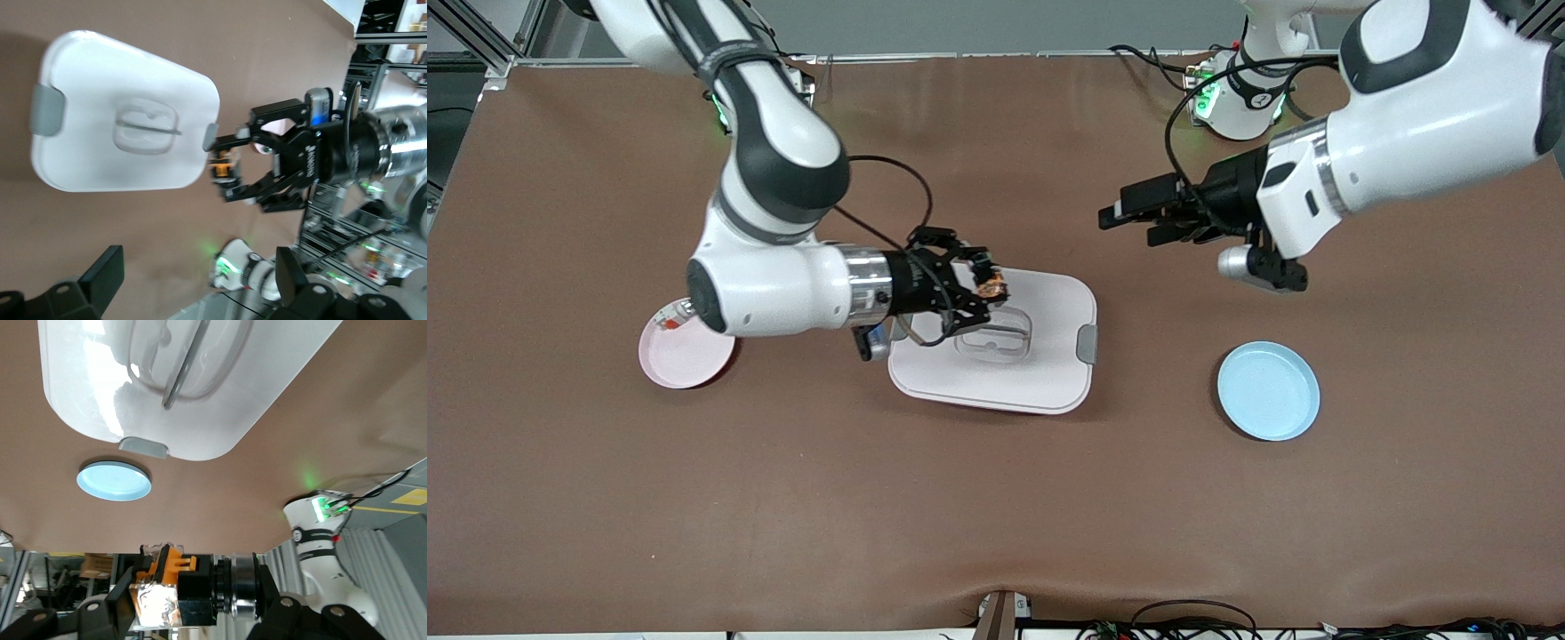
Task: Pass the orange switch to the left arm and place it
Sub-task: 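Grasp the switch with the left gripper from the right gripper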
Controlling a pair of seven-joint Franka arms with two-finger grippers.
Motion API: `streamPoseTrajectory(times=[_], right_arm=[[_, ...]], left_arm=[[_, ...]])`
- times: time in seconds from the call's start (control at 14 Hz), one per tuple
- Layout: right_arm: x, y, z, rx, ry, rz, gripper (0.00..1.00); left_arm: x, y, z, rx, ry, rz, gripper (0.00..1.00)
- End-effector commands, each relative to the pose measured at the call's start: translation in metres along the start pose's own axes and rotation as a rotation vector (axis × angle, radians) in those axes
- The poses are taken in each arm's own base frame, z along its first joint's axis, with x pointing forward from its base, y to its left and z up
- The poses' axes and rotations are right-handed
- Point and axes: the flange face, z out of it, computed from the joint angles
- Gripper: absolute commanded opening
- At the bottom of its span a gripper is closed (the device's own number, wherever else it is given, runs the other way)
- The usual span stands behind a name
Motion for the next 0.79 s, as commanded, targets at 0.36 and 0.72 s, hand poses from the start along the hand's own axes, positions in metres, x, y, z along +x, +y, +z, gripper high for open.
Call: streamPoseTrajectory(times=[0.36,0.72], right_arm=[[-0.04,0.005,0.068,0.085,-0.017,0.115,0.0],[-0.055,-0.004,0.087,0.127,-0.062,0.2,0.0]], left_arm=[[0.019,-0.012,0.023,-0.027,-0.027,-0.035,1.0],[0.018,-0.032,0.016,0.087,-0.017,0.074,1.0]])
